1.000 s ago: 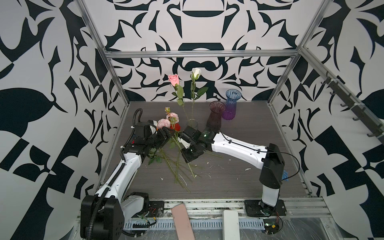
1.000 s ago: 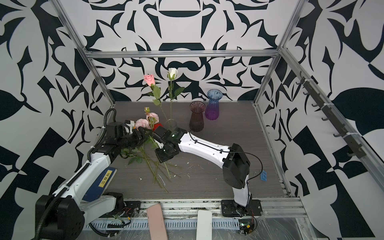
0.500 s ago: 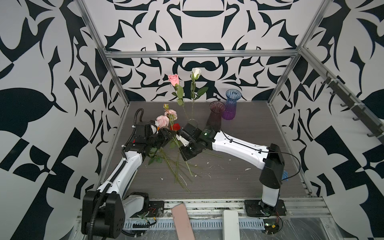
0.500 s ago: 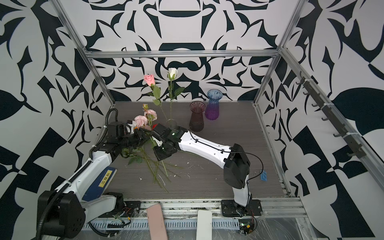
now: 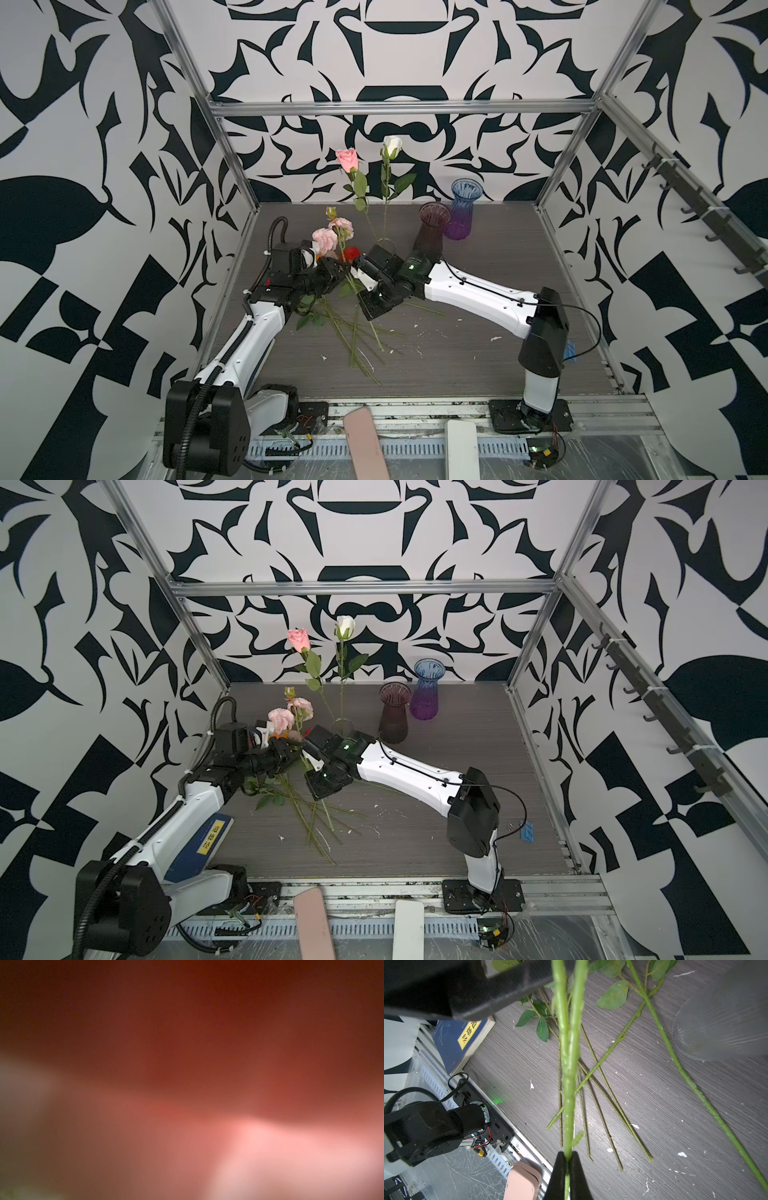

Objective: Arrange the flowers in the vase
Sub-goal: 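Pull the pink spray out with the left gripper while the right holds stems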

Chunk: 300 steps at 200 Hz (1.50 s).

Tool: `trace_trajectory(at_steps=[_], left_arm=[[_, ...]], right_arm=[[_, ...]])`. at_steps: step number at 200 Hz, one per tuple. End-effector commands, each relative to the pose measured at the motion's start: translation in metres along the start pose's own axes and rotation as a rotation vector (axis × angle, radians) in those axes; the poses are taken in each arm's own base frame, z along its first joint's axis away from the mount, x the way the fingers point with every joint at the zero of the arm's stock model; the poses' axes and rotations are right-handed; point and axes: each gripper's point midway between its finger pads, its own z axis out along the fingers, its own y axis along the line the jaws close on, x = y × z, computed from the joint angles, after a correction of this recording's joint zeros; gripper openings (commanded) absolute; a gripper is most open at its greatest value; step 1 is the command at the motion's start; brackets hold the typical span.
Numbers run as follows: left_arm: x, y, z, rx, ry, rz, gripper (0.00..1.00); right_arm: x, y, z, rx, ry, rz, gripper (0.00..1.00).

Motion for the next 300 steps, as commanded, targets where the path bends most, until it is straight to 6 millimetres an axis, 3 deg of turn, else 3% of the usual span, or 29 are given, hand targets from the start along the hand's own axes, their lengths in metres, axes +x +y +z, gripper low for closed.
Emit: trace_trajectory(at_steps=[1,85,216,236,255,270,300], left_arm=[[0.002,-0.01,-0.007,0.039,-0.001,0.011,0.33],[0.011,-0.009,-0.009,0.052,0.016,-0.013,0.32],[0.012,-0.016,-0.012,0.085,0.013,-0.001,0.07],[0.011,-0.018,-0.013,0.089,0.007,0.002,0.01],[0.011,-0.018,-0.013,0.09,0.006,-0.002,0.0],[0.011,-0.019,-0.013,0.092,0.007,-0.002,0.0],[0.007,-0.023,-0.016,0.089,-0.006,0.015,0.0]], right_arm=[[-0.018,0.014,-0.012,-0.039,-0.065,-0.019,0.01],[-0.029,0.017,-0.012,-0.031,-0.072,-0.034,0.01],[-0.034,0.011,-0.022,0.002,-0.09,-0.053,0.02],[-0.033,0.009,-0.024,0.004,-0.092,-0.055,0.09],[-0.031,0.008,-0.027,0.011,-0.096,-0.062,0.28],[-0.031,0.006,-0.031,0.019,-0.107,-0.065,0.38],[-0.032,-0.005,-0.044,0.054,-0.139,-0.064,0.39]])
